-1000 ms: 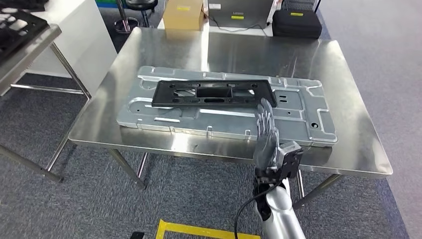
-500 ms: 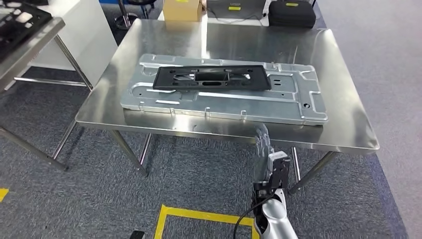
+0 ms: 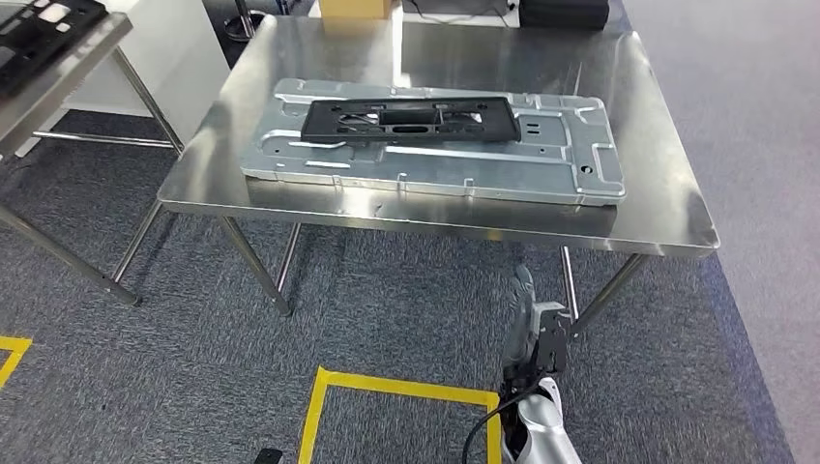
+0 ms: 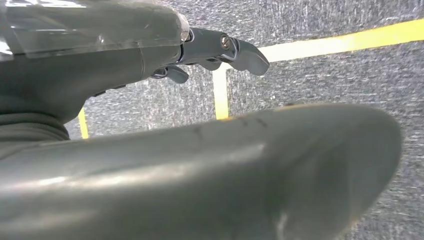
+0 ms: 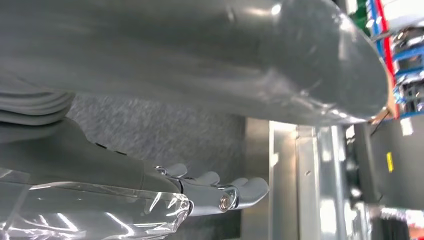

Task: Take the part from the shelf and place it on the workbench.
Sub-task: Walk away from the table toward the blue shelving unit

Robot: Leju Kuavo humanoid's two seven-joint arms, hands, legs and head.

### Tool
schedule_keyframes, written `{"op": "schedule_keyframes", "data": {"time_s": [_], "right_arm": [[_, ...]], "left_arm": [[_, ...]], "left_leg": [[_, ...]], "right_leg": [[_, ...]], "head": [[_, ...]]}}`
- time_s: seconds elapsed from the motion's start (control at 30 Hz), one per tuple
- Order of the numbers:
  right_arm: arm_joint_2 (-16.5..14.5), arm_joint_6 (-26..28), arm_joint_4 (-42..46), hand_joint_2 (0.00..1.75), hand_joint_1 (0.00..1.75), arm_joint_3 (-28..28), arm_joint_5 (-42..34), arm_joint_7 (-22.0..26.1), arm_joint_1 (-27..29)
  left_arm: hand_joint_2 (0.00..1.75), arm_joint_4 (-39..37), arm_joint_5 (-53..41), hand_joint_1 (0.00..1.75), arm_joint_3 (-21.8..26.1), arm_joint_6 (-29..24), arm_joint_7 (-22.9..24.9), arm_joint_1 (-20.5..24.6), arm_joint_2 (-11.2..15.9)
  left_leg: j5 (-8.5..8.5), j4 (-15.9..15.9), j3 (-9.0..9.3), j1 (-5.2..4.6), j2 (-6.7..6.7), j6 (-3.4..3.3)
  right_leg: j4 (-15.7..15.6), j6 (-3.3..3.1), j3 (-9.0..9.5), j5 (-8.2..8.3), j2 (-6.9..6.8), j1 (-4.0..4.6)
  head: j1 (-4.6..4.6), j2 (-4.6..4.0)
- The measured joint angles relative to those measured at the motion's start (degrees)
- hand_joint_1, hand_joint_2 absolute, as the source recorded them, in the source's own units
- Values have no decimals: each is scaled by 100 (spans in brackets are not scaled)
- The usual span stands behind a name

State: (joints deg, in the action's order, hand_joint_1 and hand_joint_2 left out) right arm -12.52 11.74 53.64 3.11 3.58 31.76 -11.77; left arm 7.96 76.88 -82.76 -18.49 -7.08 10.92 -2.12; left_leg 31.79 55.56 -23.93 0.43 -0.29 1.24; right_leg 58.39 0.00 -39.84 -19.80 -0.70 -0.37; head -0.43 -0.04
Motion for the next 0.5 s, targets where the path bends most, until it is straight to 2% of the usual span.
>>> {"op": "schedule_keyframes", "data": {"time_s": [0.1,0.13,0.17,0.2,0.23,0.27,0.3,0.33,0.37,0.4,0.43,0.47,0.5], "right_arm": [[16,23,-130,0,0,-75,1,10,-37],[37,33,-295,0,0,-162,1,38,-56],[64,56,-479,0,0,-259,5,54,-76],[95,89,-679,0,0,-361,9,56,-106],[131,127,-893,0,0,-458,13,42,-139],[164,169,-1053,0,0,-516,17,2,-175],[197,199,-1220,0,0,-566,16,-29,-212],[234,222,-1414,0,0,-619,13,-48,-244],[275,242,-1614,0,0,-676,7,-63,-274],[316,262,-1811,0,0,-735,-1,-78,-306],[356,282,-2001,0,0,-796,-9,-101,-340],[395,305,-2172,0,0,-858,-15,-131,-376],[432,327,-2327,0,0,-917,-20,-173,-408]], "left_arm": [[0,0,8,0,-14,1,11,2,2],[0,0,18,0,-28,1,22,-12,4],[0,0,27,0,-42,2,33,-25,7],[0,0,36,0,-55,2,46,-37,10],[0,0,45,0,-67,3,60,-50,13],[0,0,48,0,-70,3,68,-52,16],[0,0,51,0,-74,4,75,-56,18],[0,0,54,0,-76,4,78,-61,21],[0,0,56,0,-78,4,79,-66,25],[0,0,58,0,-80,5,80,-70,30],[0,0,59,0,-83,5,80,-74,36],[0,0,60,0,-87,6,80,-77,42],[0,0,60,0,-93,7,80,-77,48]], "left_leg": [[0,40,-66,-15,3,-49],[-71,54,-137,-16,15,-106],[-177,56,-238,-18,29,-177],[-300,55,-353,-20,46,-247],[-435,55,-490,-20,64,-308],[-529,62,-607,-28,71,-327],[-603,74,-707,-33,75,-324],[-670,93,-814,-36,77,-315],[-734,117,-921,-37,76,-301],[-790,148,-1015,-37,73,-283],[-834,185,-1098,-46,69,-259],[-877,219,-1159,-54,69,-231],[-921,243,-1200,-58,71,-198]], "right_leg": [[-21,31,3,66,-10,-5],[-13,70,-23,49,-4,-18],[164,116,-93,-175,6,-33],[460,166,-186,-481,20,-47],[858,214,-289,-824,34,-58],[1290,239,-358,-1095,38,-62],[1558,252,-355,-1115,40,-65],[1662,257,-274,-1009,41,-69],[1563,254,-92,-854,41,-74],[1288,242,187,-751,42,-78],[875,224,540,-754,44,-70],[451,194,858,-845,47,-60],[135,161,1073,-950,51,-44]], "head": [[1,0],[-2,0],[2,0],[6,0],[12,0],[19,0],[19,0],[19,0],[19,0],[19,0],[20,0],[15,0],[13,0]]}}
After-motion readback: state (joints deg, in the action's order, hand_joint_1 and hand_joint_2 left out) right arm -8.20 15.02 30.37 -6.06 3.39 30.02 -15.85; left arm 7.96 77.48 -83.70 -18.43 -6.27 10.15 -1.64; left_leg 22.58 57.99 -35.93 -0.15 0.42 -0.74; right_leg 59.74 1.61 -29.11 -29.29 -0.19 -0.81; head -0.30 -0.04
